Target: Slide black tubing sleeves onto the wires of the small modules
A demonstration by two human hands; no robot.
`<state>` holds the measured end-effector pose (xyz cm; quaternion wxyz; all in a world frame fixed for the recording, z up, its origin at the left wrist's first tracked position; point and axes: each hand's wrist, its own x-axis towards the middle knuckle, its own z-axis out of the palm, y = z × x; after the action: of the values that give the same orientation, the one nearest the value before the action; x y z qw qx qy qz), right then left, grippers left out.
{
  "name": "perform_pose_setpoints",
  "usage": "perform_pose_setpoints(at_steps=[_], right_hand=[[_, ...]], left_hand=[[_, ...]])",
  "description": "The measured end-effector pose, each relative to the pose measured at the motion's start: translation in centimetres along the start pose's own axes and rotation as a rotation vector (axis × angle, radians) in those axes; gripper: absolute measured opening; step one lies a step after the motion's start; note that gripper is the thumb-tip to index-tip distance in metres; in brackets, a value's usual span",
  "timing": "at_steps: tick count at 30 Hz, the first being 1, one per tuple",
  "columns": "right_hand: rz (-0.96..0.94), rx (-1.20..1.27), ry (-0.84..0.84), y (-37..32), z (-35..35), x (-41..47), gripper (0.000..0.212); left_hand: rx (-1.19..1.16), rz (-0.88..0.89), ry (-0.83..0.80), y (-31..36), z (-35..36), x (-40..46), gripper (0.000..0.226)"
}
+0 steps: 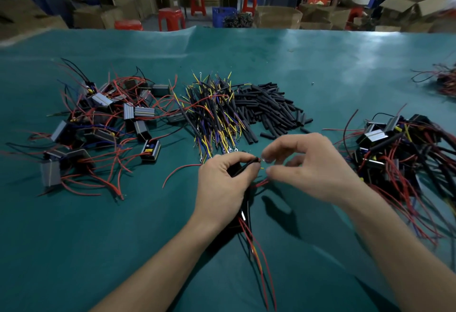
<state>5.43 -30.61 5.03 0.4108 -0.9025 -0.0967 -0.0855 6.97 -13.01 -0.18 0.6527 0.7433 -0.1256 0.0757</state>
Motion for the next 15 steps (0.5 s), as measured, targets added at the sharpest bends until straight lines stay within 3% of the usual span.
perform_pose_setpoints(at_steps=[3, 6, 13, 15], right_hand=[[-0.231, -0.218, 0.072, 0.1, -0.3, -0.1, 0.013], [-0.317, -0.291, 0.074, 0.1, -0.1, 0.0, 0.006], [-0.315, -0.341, 0.088, -0.3, 0.3, -0.1, 0.005], [-0.227, -0.297, 0.117, -0.6, 0.9, -0.2, 0.011]], left_hand=[[-0.002, -0.012, 0.0, -0.1, 0.0, 0.0, 0.003], [0.013, -0.011, 0.012, -0.3, -0.1, 0.1, 0.006], [0.042, 0.003, 0.003, 0.0, 0.0, -0.1, 0.005], [0.089, 0.035, 0.01, 0.1, -0.1, -0.1, 0.006]])
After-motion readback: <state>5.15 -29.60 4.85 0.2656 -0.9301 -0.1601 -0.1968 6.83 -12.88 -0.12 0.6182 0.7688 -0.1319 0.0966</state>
